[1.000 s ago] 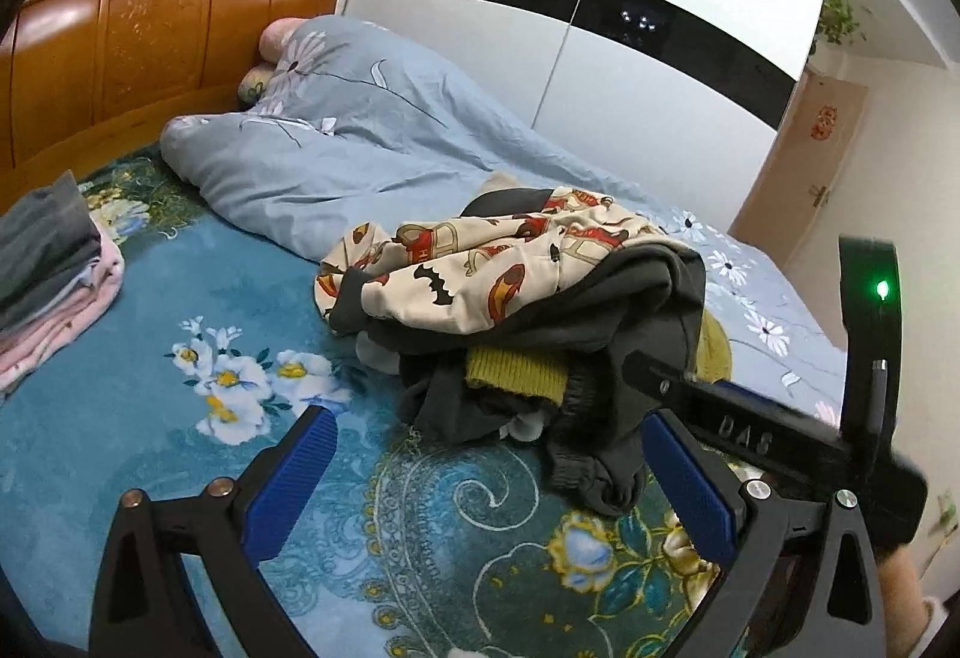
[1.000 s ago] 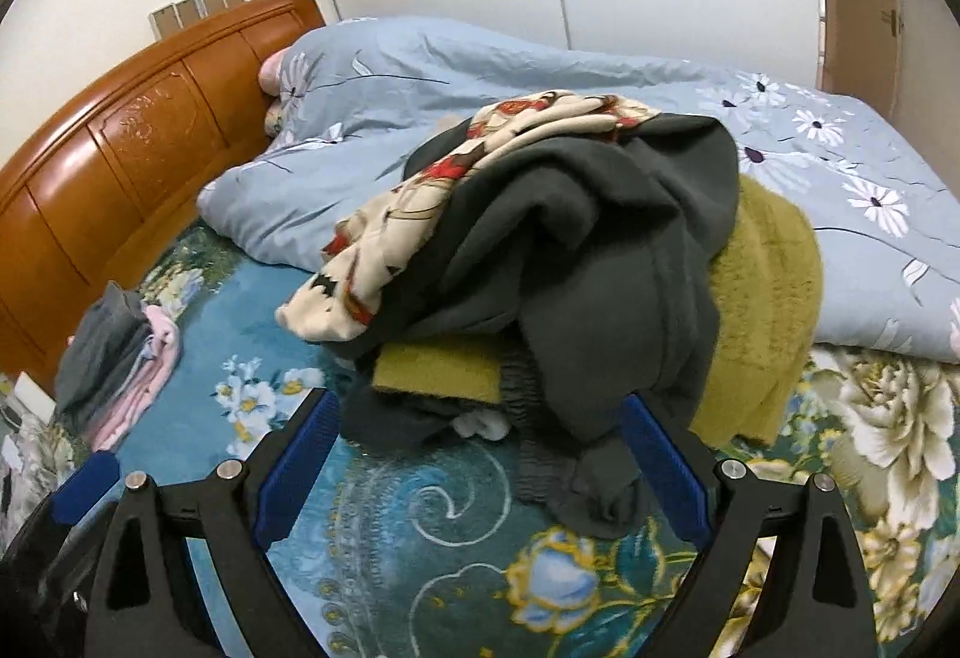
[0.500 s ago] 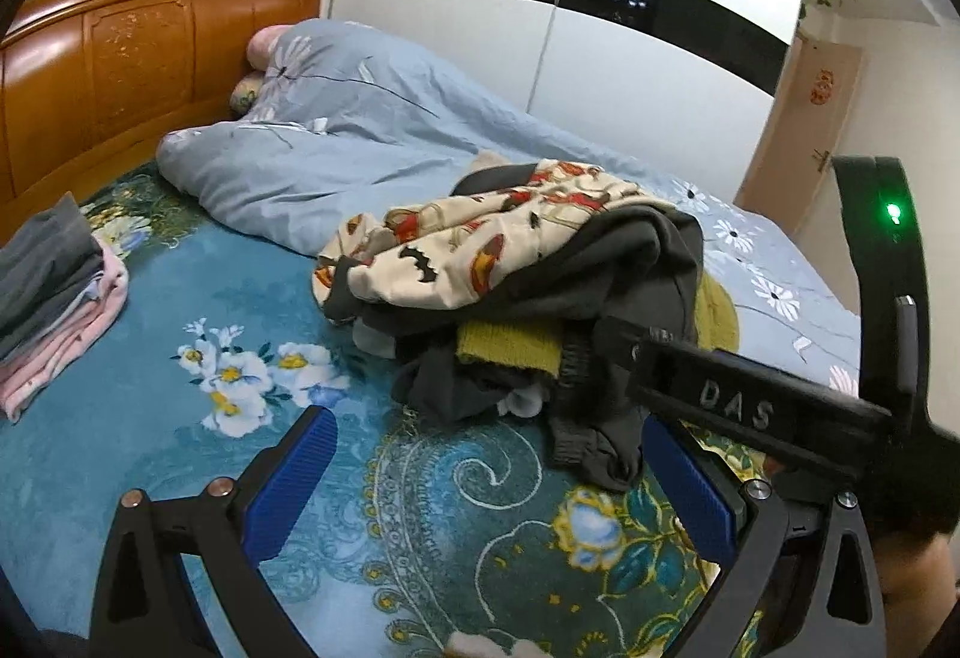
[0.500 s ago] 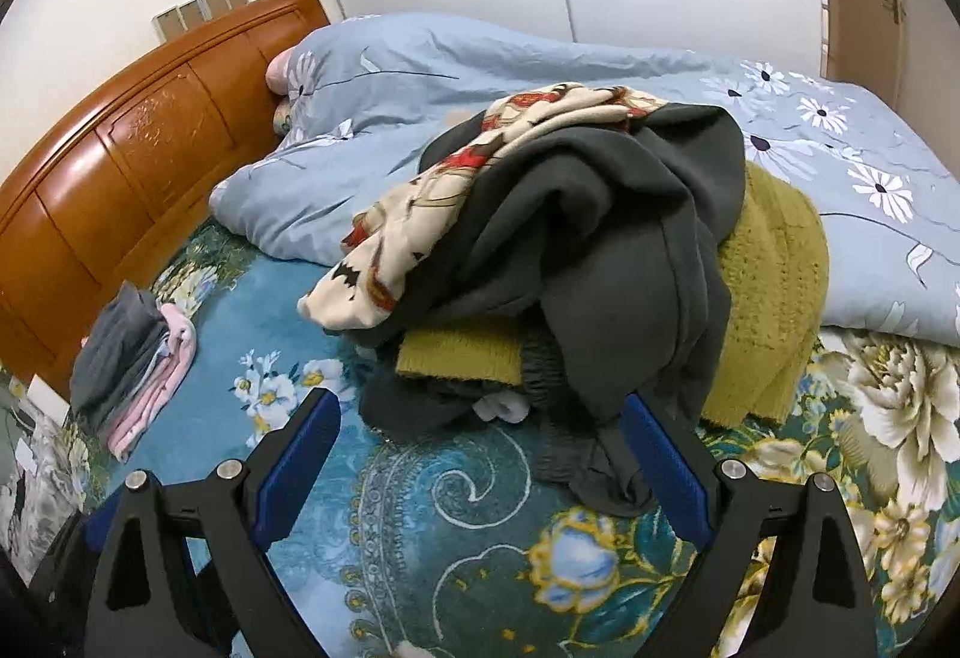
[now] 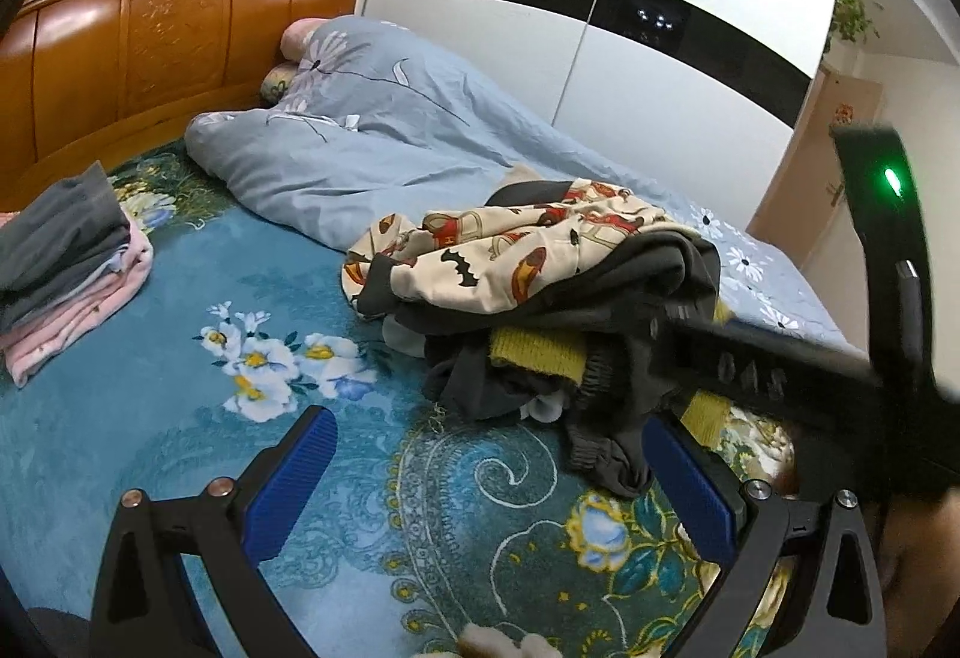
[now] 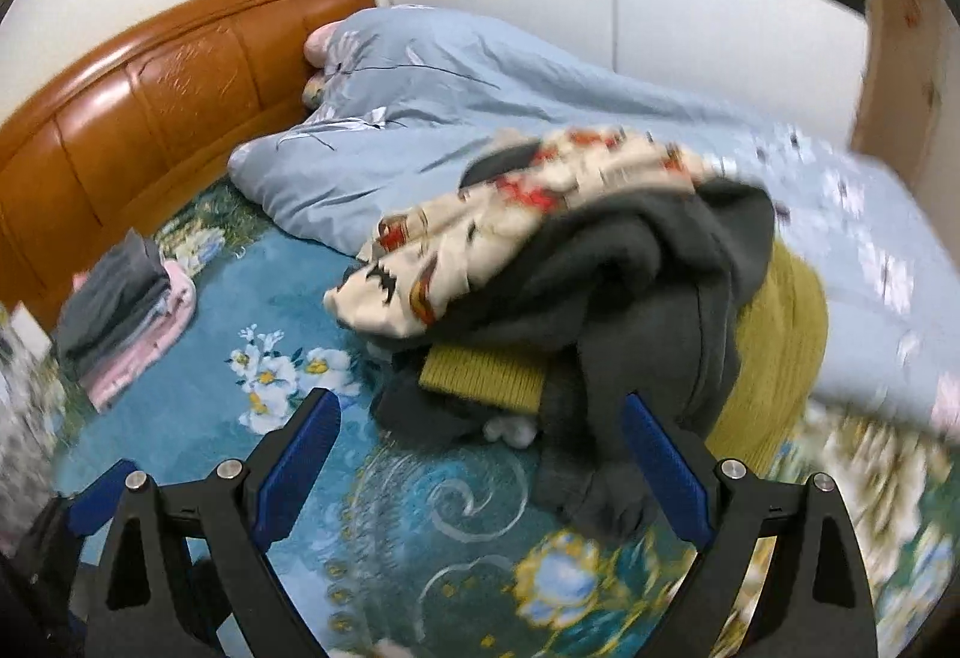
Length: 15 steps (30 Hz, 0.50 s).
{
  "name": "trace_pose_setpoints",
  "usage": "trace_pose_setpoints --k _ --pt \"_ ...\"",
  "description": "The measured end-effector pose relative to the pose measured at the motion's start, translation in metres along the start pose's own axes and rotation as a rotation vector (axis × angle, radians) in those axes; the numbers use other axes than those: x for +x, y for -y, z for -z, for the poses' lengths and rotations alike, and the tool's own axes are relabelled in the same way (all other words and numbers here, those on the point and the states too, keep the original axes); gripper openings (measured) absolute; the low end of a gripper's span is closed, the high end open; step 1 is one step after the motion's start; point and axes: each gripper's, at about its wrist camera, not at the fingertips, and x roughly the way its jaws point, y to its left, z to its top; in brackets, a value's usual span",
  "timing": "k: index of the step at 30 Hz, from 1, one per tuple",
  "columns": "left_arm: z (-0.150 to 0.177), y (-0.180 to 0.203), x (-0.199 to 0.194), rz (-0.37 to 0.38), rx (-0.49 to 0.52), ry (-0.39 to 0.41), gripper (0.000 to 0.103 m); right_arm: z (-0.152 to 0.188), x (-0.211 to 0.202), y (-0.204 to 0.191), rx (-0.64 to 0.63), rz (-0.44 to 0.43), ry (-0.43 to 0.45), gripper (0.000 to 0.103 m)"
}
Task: Fold clothes
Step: 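Move both grippers toward the clothes pile, right gripper reaching over it, then grasp the cream car-print pants with the right gripper and lift them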
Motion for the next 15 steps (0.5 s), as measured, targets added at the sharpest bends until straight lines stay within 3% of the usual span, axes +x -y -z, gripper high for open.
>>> trace_pose_setpoints --k 5,11,15 --pt "-0.003 -0.012 -0.002 -0.002 -0.045 0.004 0.103 -0.038 0.017 -0.031 -0.307 0.058 0.019 0.095" --pt "-0.007 -0.027 -0.003 -0.007 -0.101 0.013 0.103 -0.058 0.047 -0.041 -0.331 0.037 -0.042 0.095" --pt "-0.007 -0.033 -0.003 -0.014 -0.118 0.01 0.103 -0.059 0.069 -0.049 -0.388 0.091 -0.08 0.095"
